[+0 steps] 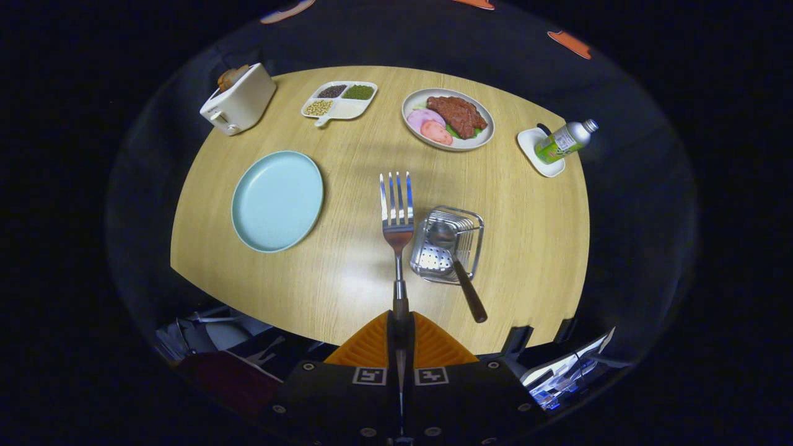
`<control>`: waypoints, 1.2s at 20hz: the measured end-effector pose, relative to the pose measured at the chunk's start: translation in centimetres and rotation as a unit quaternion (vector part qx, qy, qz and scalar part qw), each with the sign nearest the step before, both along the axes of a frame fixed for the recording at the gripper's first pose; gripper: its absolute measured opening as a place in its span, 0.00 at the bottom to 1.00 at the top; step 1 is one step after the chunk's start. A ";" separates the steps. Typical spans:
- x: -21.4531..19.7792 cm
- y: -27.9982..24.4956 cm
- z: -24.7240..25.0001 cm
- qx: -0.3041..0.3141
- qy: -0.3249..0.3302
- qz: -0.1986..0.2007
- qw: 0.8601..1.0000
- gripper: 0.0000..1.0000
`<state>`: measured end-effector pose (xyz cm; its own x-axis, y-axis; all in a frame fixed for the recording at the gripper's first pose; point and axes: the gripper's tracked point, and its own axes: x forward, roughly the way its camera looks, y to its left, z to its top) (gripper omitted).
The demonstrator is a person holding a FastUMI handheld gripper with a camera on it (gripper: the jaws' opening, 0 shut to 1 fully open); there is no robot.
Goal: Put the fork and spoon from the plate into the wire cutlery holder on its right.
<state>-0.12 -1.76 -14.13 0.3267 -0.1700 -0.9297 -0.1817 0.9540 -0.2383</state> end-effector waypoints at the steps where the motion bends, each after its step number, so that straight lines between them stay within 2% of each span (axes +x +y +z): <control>1: -0.1 -0.9 -0.2 -0.005 0.007 -0.004 1.000 0.02; 7: -0.9 -3.5 -2.2 0.001 0.059 -0.022 0.998 0.02; 14: -0.6 -3.6 -4.4 0.039 0.116 -0.069 0.990 0.03; 20: 0.6 -4.1 -4.8 0.030 0.113 -0.094 0.989 0.04; 24: 1.2 -3.7 -4.5 0.042 0.101 -0.109 0.988 0.11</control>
<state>1.07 -5.43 -18.64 0.0976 -0.1351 -0.9860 -0.0056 0.9906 -0.1363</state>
